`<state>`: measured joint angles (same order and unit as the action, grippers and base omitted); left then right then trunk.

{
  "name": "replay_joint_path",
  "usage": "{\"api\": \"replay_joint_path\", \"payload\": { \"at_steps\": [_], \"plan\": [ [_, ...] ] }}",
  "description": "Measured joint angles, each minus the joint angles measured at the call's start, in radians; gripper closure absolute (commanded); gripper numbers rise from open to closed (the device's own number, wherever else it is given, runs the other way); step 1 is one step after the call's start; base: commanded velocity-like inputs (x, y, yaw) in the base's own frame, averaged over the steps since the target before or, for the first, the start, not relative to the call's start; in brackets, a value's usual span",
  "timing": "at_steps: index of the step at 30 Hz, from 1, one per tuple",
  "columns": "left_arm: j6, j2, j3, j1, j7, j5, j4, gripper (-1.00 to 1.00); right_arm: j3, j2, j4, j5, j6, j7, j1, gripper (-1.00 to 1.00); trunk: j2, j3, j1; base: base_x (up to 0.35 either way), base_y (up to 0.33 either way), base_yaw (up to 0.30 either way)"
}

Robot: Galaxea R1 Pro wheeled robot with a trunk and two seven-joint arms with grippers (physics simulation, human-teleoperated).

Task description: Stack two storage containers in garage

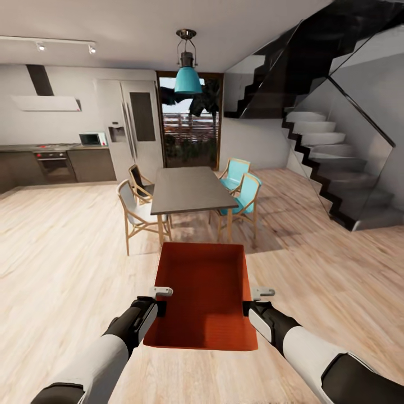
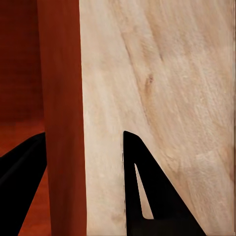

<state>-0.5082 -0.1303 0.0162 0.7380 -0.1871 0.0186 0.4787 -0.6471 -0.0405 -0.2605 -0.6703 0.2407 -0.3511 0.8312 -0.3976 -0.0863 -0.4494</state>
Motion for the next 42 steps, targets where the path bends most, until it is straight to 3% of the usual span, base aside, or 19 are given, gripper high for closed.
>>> {"api": "replay_joint_path", "payload": {
  "at_steps": [42],
  "plan": [
    [0.0,0.0,0.001,0.0,-0.001,-0.002,-0.001,1.0,0.0,-0.001,0.001,0.0,0.0,0.0,0.0,1.0,0.0,0.0,0.0,0.0,0.0,-0.286]
  ]
}}
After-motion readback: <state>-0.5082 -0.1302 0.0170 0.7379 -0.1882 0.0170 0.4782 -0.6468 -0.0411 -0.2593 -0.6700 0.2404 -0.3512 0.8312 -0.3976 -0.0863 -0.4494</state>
